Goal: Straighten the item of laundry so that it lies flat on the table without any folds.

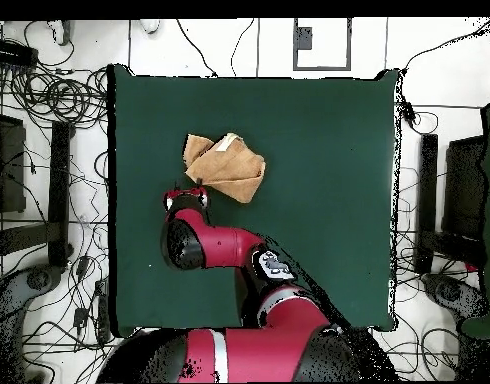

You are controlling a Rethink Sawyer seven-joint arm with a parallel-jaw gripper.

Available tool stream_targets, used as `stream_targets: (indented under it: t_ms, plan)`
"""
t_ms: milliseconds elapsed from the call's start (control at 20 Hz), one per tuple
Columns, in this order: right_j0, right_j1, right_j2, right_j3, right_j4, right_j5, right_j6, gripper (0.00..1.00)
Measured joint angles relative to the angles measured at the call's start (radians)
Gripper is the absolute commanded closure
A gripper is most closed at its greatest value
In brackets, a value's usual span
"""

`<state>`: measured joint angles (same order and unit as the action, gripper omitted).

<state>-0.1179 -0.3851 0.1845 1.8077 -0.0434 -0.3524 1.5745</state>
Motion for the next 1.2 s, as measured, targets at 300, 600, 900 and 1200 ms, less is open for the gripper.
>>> stream_targets:
  t_ms: [300, 600, 900, 1200]
  plan:
    - [0.015, 0.011, -0.002, 0.0, 0.0, -0.022, 0.0, 0.0]
    - [0.023, 0.011, -0.012, 0.0, 0.0, -0.061, 0.0, 0.0]
    - [0.034, 0.006, -0.033, 0.0, 0.002, -0.095, 0.0, 0.0]
    - [0.048, -0.005, -0.064, 0.0, 0.005, -0.123, 0.0, 0.0]
